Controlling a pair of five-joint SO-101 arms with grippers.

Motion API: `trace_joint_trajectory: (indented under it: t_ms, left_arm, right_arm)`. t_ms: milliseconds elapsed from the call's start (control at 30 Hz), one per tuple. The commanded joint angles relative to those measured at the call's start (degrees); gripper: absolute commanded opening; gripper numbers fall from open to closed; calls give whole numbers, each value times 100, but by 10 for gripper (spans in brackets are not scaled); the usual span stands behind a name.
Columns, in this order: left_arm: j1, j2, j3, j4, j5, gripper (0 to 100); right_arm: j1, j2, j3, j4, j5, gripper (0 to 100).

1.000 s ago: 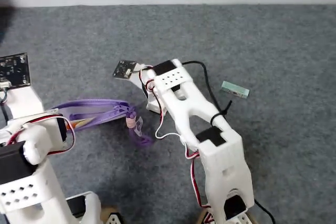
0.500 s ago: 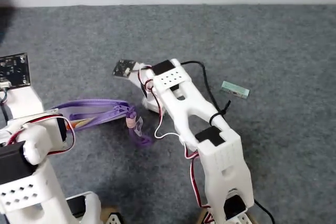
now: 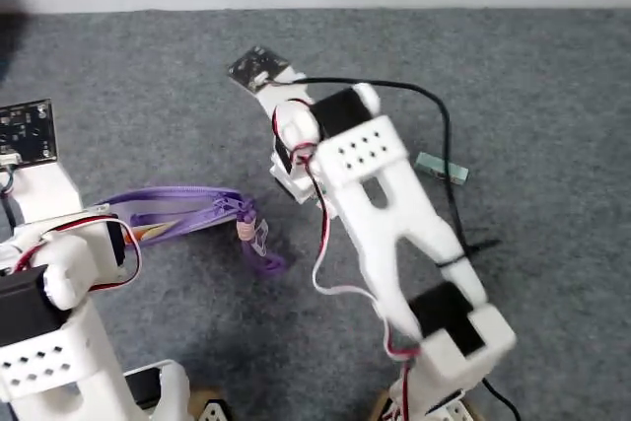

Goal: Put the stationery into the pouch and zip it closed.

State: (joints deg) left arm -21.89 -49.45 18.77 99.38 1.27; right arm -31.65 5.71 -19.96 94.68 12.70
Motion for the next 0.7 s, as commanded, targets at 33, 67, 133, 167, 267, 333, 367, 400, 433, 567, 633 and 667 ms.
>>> trace_joint_trajectory:
  t_ms: [33, 67, 133, 167, 267, 333, 367, 400, 433, 567, 633, 667]
  left_arm:
    - [-35, -88, -13, 123, -9, 13]
    - [-35, -88, -13, 123, -9, 13]
    - [-35, -88, -13, 123, -9, 13]
    - [-35, -88, -13, 123, -9, 13]
    - [-35, -88, -13, 123, -9, 13]
    - [-35, -88, -13, 123, -9, 13]
    - [-35, -88, -13, 123, -9, 13]
    - [-35, -88, -13, 123, -9, 13]
    - [-35, -88, -13, 123, -9, 13]
    - [-26, -88, -13, 123, -9, 13]
    - [-26, -88, -13, 123, -9, 13]
    - [-26, -88, -13, 123, -9, 13]
  right_arm:
    - [-295, -1200, -202, 523, -765, 8]
    - [-338, -1385, -202, 549, -905, 8]
    - [-400, -1701, -202, 541, -1134, 8]
    - [-409, -1824, -202, 532, -1231, 8]
    - [-541, -2202, -202, 523, -1626, 8]
    - [-664, -2448, -202, 497, -1908, 8]
    - [-752, -2571, -202, 409, -2022, 8]
    - [-848, -2695, -202, 295, -2119, 8]
    - [-945, -2818, -202, 163, -2189, 8]
    - [-1604, -3240, -193, -593, -2391, 8]
    - [-1912, -3345, -176, -954, -2391, 8]
    - [-2018, -3389, -97, -1138, -2400, 8]
